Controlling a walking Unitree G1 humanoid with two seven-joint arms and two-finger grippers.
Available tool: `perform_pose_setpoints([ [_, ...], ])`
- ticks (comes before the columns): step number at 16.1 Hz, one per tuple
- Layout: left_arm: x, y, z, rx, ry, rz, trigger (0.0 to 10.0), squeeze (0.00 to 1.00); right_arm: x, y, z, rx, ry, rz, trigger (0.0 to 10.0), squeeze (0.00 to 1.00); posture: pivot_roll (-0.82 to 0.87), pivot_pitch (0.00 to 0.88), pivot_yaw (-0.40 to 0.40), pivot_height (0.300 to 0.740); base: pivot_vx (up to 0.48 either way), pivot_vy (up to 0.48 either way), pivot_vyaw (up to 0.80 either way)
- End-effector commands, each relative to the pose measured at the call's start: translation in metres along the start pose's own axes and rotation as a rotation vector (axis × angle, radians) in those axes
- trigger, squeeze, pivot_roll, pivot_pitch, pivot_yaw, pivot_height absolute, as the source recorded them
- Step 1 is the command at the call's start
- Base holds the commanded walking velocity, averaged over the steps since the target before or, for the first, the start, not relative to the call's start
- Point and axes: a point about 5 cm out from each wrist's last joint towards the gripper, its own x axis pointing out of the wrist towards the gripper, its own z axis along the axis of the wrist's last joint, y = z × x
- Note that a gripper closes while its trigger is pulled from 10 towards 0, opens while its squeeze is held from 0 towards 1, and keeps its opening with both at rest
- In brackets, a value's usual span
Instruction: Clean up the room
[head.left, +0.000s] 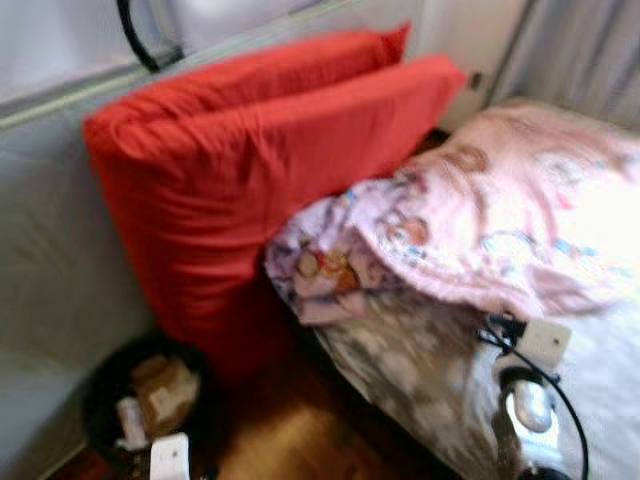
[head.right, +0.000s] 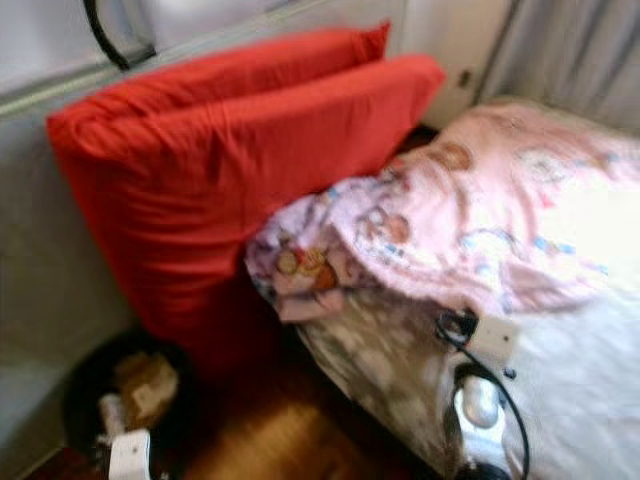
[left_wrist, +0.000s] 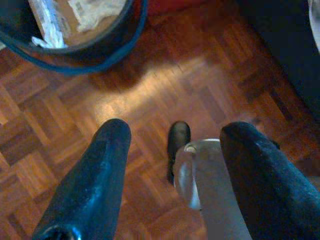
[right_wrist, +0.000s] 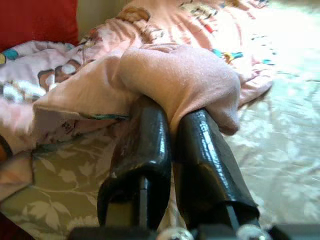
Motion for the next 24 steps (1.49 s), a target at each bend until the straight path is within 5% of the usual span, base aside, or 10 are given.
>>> perform_pose_setpoints([
  [1,-0.002,0.004,-0.006,0.001,0.027,0.012,10.0,0.00,0.002,0.000,0.005,0.013,-0.027,-0.011,10.0,0.00,0.00,0.092,0.003,0.740,-0.281,0.000,0.00],
  [11,-0.002,0.003,-0.006,0.011,0.033,0.016,10.0,0.00,0.003,0.029,0.024,-0.094,-0.142,0.131,10.0,0.00,0.00,0.098,-0.008,0.740,-0.139,0.000,0.00],
  [20,-0.002,0.002,-0.006,0.006,0.033,0.012,10.0,0.00,-0.009,0.005,-0.034,-0.110,0.272,0.022,10.0,0.00,0.00,0.098,-0.010,0.740,0.000,0.000,0.00],
  [24,-0.001,0.003,-0.006,0.010,0.031,0.011,10.0,0.00,-0.029,-0.016,-0.067,-0.159,0.486,-0.040,10.0,0.00,0.00,0.100,-0.010,0.740,0.000,0.000,0.00],
])
